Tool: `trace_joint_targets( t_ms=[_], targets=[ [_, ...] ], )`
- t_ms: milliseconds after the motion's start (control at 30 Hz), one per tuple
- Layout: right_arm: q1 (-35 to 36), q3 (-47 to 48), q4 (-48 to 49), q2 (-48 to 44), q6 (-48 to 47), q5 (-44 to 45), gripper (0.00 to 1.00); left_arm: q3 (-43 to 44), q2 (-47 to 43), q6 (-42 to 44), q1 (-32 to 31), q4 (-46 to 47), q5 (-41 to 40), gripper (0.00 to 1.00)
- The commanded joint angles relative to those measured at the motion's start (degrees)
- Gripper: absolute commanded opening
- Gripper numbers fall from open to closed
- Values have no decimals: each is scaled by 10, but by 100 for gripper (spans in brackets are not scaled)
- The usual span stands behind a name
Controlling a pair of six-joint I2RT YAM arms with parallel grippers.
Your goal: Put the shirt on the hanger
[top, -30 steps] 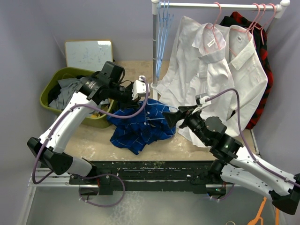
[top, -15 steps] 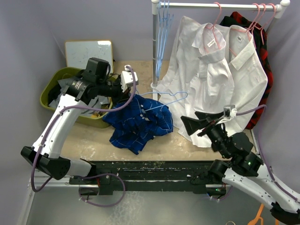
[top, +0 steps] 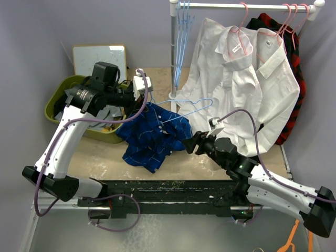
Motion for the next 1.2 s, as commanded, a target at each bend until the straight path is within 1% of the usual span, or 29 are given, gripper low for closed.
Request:
trace_joint_targets(
  t_ms=[0,33,100,200,233,567,667,700,733,833,933,1033,1167],
  targets=[
    [3,3,117,28,26,-15,62,26,-14,-7,4,10,21,0],
    [3,1,124,33,28,-16,59,26,-14,-7,4,10,21,0],
    [3,-2,134,41,31,-16,48,27,-11,-6,4,10,22,0],
    [3,-4,139,54,34,-18,39,32,-8,-6,4,9,20,0],
    [3,-6,140,59,35,-19,38,33,-7,-6,4,8,20,0],
    [3,-46,184,73,62,-44,41,60,2,4,3,0,10,0],
    [3,-52,194,76,65,-45,40,71,6,6,4,-6,11,0],
    [3,-51,197,75,65,-43,36,73,7,6,4,-7,13,0],
    [3,-49,198,74,65,-40,29,74,8,6,4,-7,15,0],
    [3,-25,168,51,58,-24,1,82,10,8,4,-11,17,0],
    [3,13,109,6,49,11,0,112,17,28,1,-32,16,0],
    [2,55,52,-36,27,72,0,156,29,58,-12,-59,-13,0],
    [2,120,-9,-45,-14,125,0,230,54,100,-43,-104,-49,0]
  ],
)
